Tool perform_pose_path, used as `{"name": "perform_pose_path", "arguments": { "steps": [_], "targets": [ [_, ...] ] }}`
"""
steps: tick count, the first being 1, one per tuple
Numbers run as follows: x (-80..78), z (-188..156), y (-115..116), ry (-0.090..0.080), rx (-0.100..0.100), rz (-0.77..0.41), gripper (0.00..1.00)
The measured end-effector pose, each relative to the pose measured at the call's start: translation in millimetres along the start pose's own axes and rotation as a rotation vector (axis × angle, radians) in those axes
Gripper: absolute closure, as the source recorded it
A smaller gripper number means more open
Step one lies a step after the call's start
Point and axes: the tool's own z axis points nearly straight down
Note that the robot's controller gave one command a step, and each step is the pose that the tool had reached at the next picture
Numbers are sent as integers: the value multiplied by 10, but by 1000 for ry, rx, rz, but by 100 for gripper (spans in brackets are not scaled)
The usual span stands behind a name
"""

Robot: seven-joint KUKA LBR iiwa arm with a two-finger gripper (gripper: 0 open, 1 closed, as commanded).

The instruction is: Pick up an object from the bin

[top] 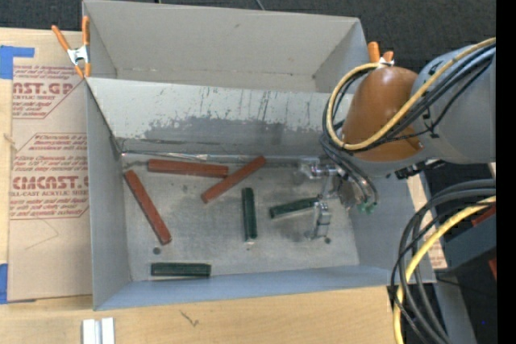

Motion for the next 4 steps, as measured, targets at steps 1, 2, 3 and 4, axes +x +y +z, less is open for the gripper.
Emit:
{"name": "perform_pose_path", "arguments": {
  "steps": [1,2,3,4],
  "targets": [
    [55,-182,83,-7,0,0,0],
    [21,258,87,-5,1,-13,0],
    [100,242,-1,-6,0,55,100],
    [100,242,-1,-6,0,55,100]
  ]
}}
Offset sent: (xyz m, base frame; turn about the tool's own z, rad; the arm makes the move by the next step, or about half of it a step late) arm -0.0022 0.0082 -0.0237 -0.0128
